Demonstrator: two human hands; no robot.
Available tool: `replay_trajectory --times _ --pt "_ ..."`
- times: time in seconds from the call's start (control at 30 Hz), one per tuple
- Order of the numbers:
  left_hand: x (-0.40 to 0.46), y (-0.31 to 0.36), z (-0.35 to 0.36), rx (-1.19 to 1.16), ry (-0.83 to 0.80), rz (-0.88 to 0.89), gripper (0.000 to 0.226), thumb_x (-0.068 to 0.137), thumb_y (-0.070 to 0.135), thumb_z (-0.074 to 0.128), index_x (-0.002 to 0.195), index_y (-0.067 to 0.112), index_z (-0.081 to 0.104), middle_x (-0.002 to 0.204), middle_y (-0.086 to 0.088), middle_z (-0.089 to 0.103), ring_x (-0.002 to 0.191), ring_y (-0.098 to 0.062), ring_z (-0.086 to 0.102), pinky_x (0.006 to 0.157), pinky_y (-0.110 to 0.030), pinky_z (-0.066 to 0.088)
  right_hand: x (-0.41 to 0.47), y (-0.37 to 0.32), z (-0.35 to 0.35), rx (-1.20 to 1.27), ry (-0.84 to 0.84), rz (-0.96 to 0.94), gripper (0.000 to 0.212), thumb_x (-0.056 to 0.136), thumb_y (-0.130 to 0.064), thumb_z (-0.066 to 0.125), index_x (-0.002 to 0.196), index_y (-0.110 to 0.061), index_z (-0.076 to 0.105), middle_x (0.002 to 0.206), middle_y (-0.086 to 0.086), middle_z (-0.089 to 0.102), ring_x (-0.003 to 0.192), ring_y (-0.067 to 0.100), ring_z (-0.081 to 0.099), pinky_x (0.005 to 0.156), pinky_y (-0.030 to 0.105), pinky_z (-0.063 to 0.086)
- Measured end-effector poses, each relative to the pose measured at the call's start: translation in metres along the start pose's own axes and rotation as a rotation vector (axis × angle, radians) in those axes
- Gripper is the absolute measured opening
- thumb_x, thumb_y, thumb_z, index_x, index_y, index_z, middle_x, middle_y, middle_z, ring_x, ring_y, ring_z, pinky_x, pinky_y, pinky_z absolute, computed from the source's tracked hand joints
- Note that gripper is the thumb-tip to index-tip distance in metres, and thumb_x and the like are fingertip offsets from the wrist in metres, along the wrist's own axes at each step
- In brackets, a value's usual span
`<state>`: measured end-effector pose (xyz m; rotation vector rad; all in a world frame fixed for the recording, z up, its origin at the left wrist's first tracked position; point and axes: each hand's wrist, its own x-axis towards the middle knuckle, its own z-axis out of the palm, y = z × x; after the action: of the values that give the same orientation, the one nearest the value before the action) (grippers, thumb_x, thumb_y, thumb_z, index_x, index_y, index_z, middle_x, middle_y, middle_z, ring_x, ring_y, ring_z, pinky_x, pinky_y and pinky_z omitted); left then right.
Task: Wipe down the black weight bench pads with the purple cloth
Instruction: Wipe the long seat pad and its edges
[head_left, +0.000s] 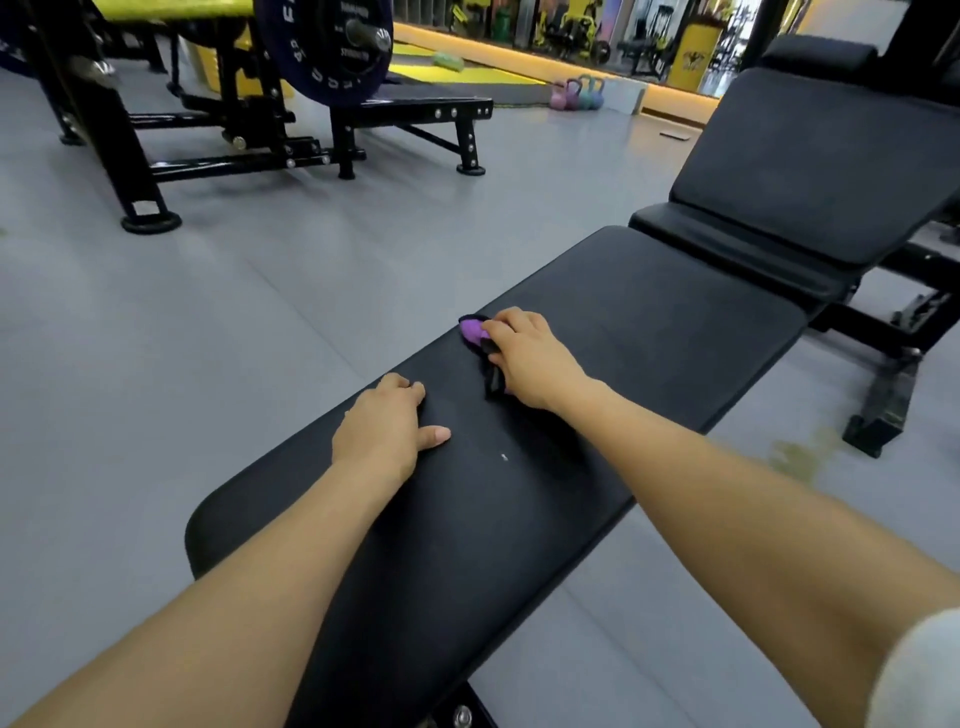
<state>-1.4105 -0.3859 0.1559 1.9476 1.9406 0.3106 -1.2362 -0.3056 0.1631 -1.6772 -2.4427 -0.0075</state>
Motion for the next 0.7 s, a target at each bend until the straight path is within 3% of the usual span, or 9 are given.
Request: replay_trajectory --times 0.13,0.27,0.33,0.43,0.57,0.7 --pt "0.0 0.002 0.003 -0.007 -0.005 -0.038 0.055 0.09 0.037 0.057 0.139 0.017 0.04 0.148 0.001 0.03 0.133 -0.025 0.035 0.109 -0.044 0.032 -0.02 0.0 -0.001 0.034 -0.003 -0.004 0.039 0.098 -0.022 0.041 0.137 -0.014 0.041 0.138 0.004 0.036 0.128 0.025 0.028 0.095 0.041 0.042" --pt "-0.016 0.025 0.001 0.117 0.004 -0.096 0.035 0.094 0.027 0.051 0.125 0.011 0.048 0.139 -0.003 0.038 0.122 -0.028 0.043 0.099 -0.044 0.039 -0.112 0.01 -0.004 0.081 0.052 -0.149 0.039 0.098 -0.024 0.044 0.136 -0.017 0.044 0.135 0.0 0.04 0.123 0.022 0.033 0.095 0.037 0.043" --pt "-0.03 0.04 0.004 0.195 0.049 -0.078 0.03 0.094 0.016 0.05 0.124 0.012 0.049 0.136 -0.003 0.039 0.119 -0.027 0.044 0.097 -0.043 0.04 -0.117 0.022 -0.006 0.091 0.033 -0.176 0.038 0.098 -0.025 0.045 0.136 -0.018 0.043 0.135 0.0 0.039 0.124 0.021 0.032 0.091 0.04 0.046" --pt "-0.059 0.056 0.013 0.167 0.081 -0.046 0.04 0.093 0.027 0.052 0.132 0.019 0.046 0.14 0.003 0.036 0.124 -0.024 0.042 0.095 -0.04 0.041 -0.072 0.04 -0.009 0.046 0.028 -0.138 0.038 0.098 -0.022 0.044 0.135 -0.013 0.043 0.136 0.005 0.037 0.126 0.026 0.031 0.092 0.043 0.045" --pt "-0.094 0.062 0.031 0.052 0.011 -0.126 0.07 0.085 0.05 0.058 0.143 0.02 0.031 0.149 0.006 0.025 0.133 -0.02 0.032 0.103 -0.039 0.039 -0.027 0.048 -0.01 0.037 0.041 0.008 0.039 0.096 -0.016 0.046 0.134 -0.009 0.041 0.136 0.009 0.036 0.126 0.029 0.03 0.09 0.04 0.044" --pt "-0.097 0.065 0.038 -0.025 -0.026 -0.19 0.082 0.084 0.045 0.062 0.149 0.019 0.02 0.156 0.007 0.013 0.142 -0.018 0.021 0.112 -0.033 0.027 -0.082 0.04 -0.008 0.098 0.061 -0.136 0.037 0.098 -0.021 0.042 0.134 -0.015 0.044 0.135 0.003 0.039 0.127 0.024 0.03 0.089 0.038 0.045"
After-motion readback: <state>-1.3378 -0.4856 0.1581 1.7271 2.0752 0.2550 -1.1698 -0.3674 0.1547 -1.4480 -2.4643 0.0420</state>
